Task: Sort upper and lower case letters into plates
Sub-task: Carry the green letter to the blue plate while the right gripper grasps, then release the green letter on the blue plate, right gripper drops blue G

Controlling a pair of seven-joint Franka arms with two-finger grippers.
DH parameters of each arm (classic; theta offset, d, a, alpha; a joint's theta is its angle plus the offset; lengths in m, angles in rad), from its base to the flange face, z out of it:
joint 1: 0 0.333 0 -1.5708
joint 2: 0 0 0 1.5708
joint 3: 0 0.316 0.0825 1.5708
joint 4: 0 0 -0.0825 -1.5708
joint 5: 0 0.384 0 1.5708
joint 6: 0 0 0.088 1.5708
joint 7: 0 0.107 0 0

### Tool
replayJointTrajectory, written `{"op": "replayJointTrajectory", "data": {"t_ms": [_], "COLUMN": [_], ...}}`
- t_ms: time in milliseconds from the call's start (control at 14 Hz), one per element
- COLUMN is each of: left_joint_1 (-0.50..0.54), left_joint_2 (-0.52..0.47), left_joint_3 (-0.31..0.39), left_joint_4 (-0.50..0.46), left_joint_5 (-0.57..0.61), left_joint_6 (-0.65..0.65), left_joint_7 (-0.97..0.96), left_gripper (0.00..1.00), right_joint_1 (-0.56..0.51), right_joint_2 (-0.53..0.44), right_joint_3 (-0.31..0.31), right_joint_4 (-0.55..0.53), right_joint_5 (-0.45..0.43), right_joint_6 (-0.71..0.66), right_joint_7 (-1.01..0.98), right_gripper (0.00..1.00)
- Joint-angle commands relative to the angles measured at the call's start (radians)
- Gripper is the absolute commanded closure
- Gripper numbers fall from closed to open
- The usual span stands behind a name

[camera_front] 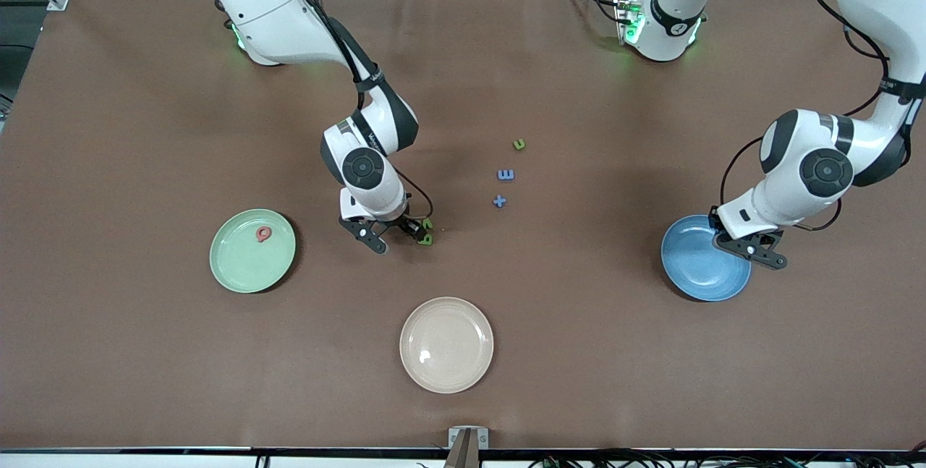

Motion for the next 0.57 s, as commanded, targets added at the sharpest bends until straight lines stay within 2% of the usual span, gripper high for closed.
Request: {"op": "replayJointTrajectory", "data": {"t_ms": [0,143,287,502], "left_joint_1": [-0.006,0.000,0.000,0.005], "left_joint_2": [0.053,0.076,0.097,0.123], "left_joint_3": [-0.011,-0.011,-0.012,-0.012], "left_joint_4": [0.035,0.035,0.035,0.035], "left_joint_5": [0.033,0.099,0.171,0.228], "left_joint_6": [0.028,0.033,0.033,0.041], "left_joint_7": [-0.001,-0.019,-0.081,-0.115], "left_gripper": [0.97,0.97,0.96,0.95], "right_joint_1": [0.023,0.024,0.024,0.007], "right_joint_2": [-0.007,-0.007,-0.007,-0.014], "right_joint_3": [-0.009,-0.009,-0.009,-0.009], "right_joint_4": [-0.018,-0.017,-0.017,-0.017], "right_joint_5": [-0.015,-0.015,-0.017,-0.018], "right_joint_6": [0.014,0.011,0.009,-0.001], "right_joint_7": [0.031,0.031,0.029,0.021], "right_gripper": [0.20,0.27,0.44,0.92]}}
